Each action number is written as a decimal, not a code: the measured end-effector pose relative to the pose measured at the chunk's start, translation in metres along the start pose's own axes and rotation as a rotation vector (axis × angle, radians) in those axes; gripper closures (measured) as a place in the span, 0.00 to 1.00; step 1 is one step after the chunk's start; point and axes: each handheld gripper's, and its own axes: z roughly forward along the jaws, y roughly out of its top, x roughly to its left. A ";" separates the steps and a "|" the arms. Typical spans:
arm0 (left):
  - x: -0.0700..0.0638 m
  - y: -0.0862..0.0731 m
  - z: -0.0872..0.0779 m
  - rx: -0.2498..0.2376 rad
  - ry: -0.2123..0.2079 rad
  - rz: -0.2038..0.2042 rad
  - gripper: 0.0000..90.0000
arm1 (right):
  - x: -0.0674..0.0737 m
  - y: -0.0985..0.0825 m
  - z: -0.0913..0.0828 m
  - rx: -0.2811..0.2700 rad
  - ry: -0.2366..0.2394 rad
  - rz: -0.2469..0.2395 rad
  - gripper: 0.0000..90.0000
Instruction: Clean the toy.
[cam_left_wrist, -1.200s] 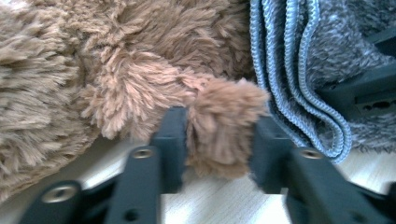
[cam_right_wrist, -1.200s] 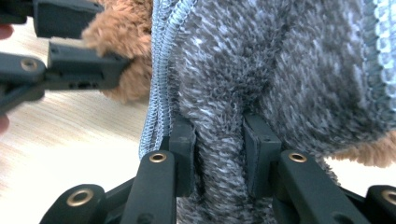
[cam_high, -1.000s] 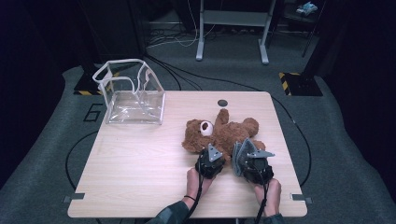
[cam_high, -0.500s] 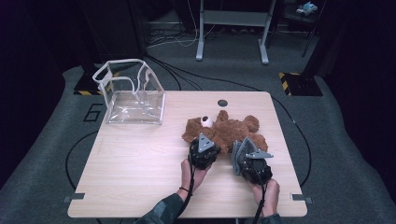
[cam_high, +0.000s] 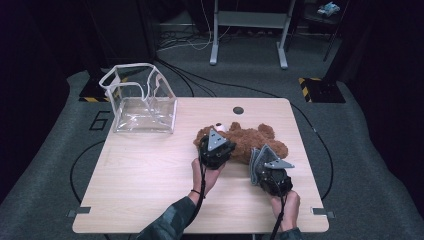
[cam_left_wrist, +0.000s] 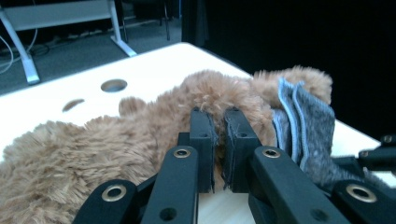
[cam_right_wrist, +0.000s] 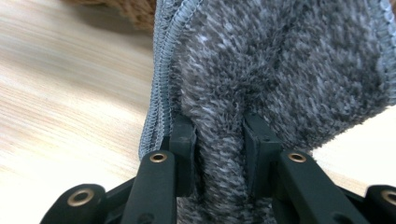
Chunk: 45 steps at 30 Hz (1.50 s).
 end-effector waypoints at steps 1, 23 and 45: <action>0.001 0.003 0.000 -0.008 0.005 -0.005 0.93 | 0.000 0.001 -0.002 -0.010 0.000 -0.005 0.77; 0.027 0.010 0.014 0.059 0.003 -0.068 0.92 | 0.036 0.079 -0.009 -0.195 0.014 -0.072 0.77; 0.057 0.010 0.016 0.082 0.060 -0.098 0.91 | -0.031 0.077 0.027 -0.065 -0.173 0.041 0.78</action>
